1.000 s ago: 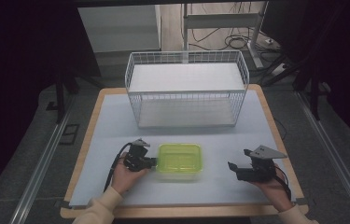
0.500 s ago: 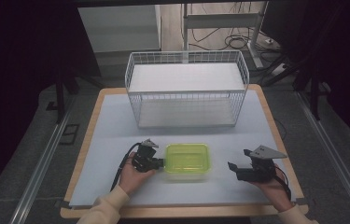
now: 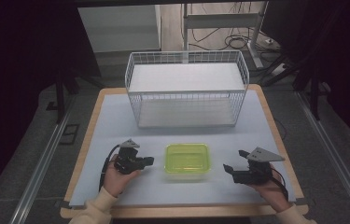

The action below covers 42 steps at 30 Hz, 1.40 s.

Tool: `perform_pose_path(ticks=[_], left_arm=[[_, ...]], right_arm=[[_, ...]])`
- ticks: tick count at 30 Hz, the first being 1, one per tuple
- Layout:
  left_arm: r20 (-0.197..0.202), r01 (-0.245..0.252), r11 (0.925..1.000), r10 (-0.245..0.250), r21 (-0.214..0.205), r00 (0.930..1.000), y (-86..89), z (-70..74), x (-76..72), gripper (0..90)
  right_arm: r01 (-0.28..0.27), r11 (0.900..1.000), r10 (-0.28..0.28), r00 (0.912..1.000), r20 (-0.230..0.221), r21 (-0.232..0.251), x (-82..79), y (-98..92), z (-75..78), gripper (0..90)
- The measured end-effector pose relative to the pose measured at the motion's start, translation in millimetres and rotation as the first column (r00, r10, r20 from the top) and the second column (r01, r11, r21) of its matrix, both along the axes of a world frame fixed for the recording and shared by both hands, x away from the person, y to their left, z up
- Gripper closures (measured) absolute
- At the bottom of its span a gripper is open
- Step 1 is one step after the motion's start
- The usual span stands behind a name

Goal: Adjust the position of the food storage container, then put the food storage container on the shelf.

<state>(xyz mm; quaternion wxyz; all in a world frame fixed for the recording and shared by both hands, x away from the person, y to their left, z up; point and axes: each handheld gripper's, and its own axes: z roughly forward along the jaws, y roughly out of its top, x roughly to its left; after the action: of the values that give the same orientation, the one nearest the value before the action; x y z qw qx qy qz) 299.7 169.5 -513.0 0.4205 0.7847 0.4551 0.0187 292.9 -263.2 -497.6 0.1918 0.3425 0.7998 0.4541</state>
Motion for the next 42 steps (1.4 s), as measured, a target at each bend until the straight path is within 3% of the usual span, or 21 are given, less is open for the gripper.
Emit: perform_pose_path(ticks=[3,6,8,10,14,22,29,33,38,42], left_arm=[[-0.004,0.002,0.9996,-0.002,-0.030,1.0000,5.4,2.6,-4.8,83.8],[0.000,-0.029,0.9974,0.029,-0.066,0.9996,10.0,1.7,-9.9,58.8],[-0.003,-0.053,0.9957,0.053,-0.075,0.9986,12.5,1.3,-11.4,49.9],[-0.020,-0.072,0.9921,0.070,-0.103,0.9973,15.3,1.6,-11.1,43.5],[-0.045,-0.080,0.9854,0.074,-0.151,0.9963,17.6,2.8,-9.4,38.3],[-0.107,-0.092,0.9646,0.067,-0.247,0.9920,13.3,3.3,-3.5,31.7],[-0.117,-0.102,0.9594,0.074,-0.263,0.9904,7.9,7.9,5.2,31.7],[-0.134,-0.107,0.9582,0.073,-0.265,0.9882,2.7,6.8,11.7,32.4],[-0.148,-0.098,0.9631,0.062,-0.251,0.9871,-4.7,4.3,18.0,33.5],[-0.151,-0.093,0.9645,0.056,-0.247,0.9870,-13.7,5.4,25.5,34.6]], right_arm=[[0.006,0.9997,-0.006,0.9999,-0.015,0.024,-0.9,1.6,-0.5,16.5],[-0.003,0.9974,0.008,0.9982,-0.059,0.071,-0.6,2.5,-0.1,18.0],[-0.005,0.9952,0.014,0.9960,-0.089,0.098,0.9,3.4,-0.8,18.9],[-0.007,0.9940,0.020,0.9924,-0.121,0.109,2.8,5.6,-1.7,20.2],[-0.013,0.9941,0.028,0.9900,-0.138,0.108,3.6,10.3,-1.8,20.6],[0.000,0.9844,0.038,0.9762,-0.213,0.176,9.1,11.7,6.3,21.8],[0.006,0.9837,0.046,0.9584,-0.282,0.180,20.0,25.1,18.2,23.8],[-0.005,0.9859,0.055,0.9537,-0.296,0.168,26.5,35.7,20.9,26.4],[-0.005,0.9836,0.059,0.9534,-0.296,0.180,37.2,43.0,25.3,30.4],[0.016,0.9821,0.047,0.9449,-0.324,0.188,47.7,48.0,22.3,31.9]])
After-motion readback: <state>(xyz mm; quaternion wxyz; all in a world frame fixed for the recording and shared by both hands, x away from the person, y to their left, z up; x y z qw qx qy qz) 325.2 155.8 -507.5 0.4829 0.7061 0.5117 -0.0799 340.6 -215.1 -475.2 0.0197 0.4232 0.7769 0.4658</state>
